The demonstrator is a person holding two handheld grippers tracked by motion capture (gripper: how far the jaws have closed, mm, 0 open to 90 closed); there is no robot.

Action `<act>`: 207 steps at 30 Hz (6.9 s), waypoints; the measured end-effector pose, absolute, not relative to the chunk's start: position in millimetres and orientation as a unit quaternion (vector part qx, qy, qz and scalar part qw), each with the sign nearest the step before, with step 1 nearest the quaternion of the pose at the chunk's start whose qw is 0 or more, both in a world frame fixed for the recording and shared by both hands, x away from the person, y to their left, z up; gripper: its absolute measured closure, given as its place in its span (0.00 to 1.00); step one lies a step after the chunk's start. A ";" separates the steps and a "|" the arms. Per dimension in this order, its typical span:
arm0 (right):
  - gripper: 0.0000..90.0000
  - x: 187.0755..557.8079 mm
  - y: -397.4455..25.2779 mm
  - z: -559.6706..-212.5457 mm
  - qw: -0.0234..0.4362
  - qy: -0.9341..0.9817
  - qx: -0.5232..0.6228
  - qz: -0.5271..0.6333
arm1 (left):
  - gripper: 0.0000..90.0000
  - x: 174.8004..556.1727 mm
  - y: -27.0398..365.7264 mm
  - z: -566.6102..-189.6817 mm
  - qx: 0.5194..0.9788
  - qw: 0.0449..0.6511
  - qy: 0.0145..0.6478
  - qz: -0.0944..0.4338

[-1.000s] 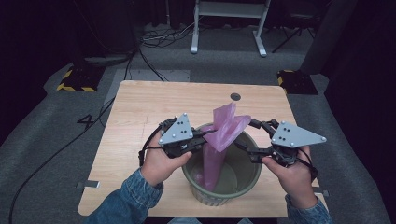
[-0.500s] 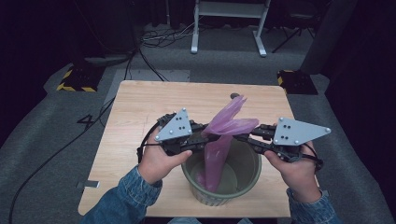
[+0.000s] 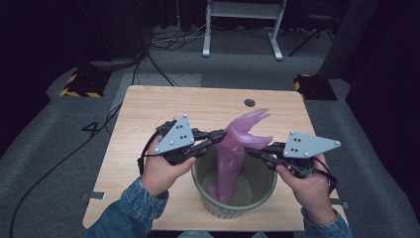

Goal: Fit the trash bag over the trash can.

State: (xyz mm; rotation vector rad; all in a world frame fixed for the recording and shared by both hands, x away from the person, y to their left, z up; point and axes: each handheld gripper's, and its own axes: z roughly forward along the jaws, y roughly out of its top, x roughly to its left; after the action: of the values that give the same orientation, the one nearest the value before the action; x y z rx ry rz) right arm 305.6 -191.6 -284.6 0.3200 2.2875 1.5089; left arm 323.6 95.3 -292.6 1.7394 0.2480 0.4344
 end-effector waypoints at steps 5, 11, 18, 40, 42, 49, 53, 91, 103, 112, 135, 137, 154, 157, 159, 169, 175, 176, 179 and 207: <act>1.00 306.7 -192.8 -291.5 0.183 0.816 0.121 0.535 | 0.78 324.6 88.5 -296.6 0.756 0.616 0.099 0.196; 1.00 306.2 -192.0 -294.4 0.180 0.819 0.120 0.532 | 1.00 323.4 87.7 -296.8 0.765 0.607 0.100 0.191; 1.00 300.6 -190.6 -305.5 0.173 0.826 0.119 0.523 | 0.94 326.9 90.4 -308.8 0.765 0.607 0.113 0.181; 0.46 308.4 -223.5 -280.0 0.235 0.789 0.170 0.542 | 1.00 315.7 95.8 -302.0 0.769 0.609 0.080 0.174; 0.43 313.9 -219.8 -276.7 0.241 0.785 0.166 0.545 | 1.00 316.6 94.1 -303.1 0.771 0.608 0.079 0.169; 0.97 324.3 -208.0 -276.4 0.217 0.798 0.118 0.550 | 1.00 317.4 92.5 -304.0 0.775 0.605 0.077 0.165; 1.00 320.0 -210.8 -277.9 0.221 0.801 0.129 0.541 | 1.00 319.0 99.9 -302.6 0.769 0.608 0.091 0.176; 0.99 234.7 -331.4 -320.5 0.212 0.803 0.230 0.507 | 1.00 352.8 154.5 -301.1 0.717 0.614 0.210 0.256; 0.46 227.3 -340.2 -281.0 0.258 0.772 0.228 0.534 | 1.00 345.6 148.9 -299.6 0.721 0.613 0.199 0.254; 0.47 258.9 -284.2 -279.7 0.233 0.797 0.183 0.526 | 1.00 345.4 129.6 -303.8 0.733 0.598 0.203 0.252; 0.64 272.6 -206.0 -286.4 0.184 0.813 0.105 0.542 | 1.00 366.3 104.3 -309.9 0.736 0.588 0.243 0.231; 0.66 272.8 -200.6 -288.3 0.175 0.816 0.104 0.541 | 1.00 366.2 104.6 -310.1 0.735 0.590 0.243 0.231; 1.00 289.4 -189.2 -292.6 0.158 0.799 0.140 0.562 | 0.55 337.8 120.1 -303.2 0.738 0.570 0.229 0.280; 1.00 289.7 -190.1 -290.7 0.164 0.794 0.144 0.567 | 0.52 326.2 125.5 -300.7 0.738 0.572 0.223 0.280; 1.00 289.7 -189.2 -289.8 0.168 0.792 0.146 0.568 | 0.53 318.9 123.5 -300.5 0.742 0.574 0.209 0.276; 1.00 292.3 -180.8 -288.0 0.177 0.791 0.141 0.569 | 0.52 304.4 92.7 -303.0 0.754 0.598 0.137 0.234; 1.00 292.2 -180.8 -287.9 0.173 0.790 0.140 0.572 | 0.59 304.6 81.3 -306.8 0.762 0.599 0.117 0.216; 1.00 292.1 -180.7 -287.8 0.172 0.790 0.140 0.572 | 0.66 304.6 80.1 -306.8 0.766 0.597 0.110 0.212; 1.00 291.7 -180.4 -287.3 0.173 0.790 0.138 0.572 | 0.84 303.7 76.3 -306.3 0.772 0.592 0.095 0.210; 0.76 295.2 -178.7 -278.5 0.158 0.791 0.146 0.572 | 1.00 304.6 84.0 -307.6 0.780 0.589 0.092 0.190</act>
State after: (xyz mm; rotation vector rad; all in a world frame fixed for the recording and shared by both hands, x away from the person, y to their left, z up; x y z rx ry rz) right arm 295.2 -178.7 -278.5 0.4169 2.2635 1.6370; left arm 304.6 84.0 -307.6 1.8174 0.2136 0.4416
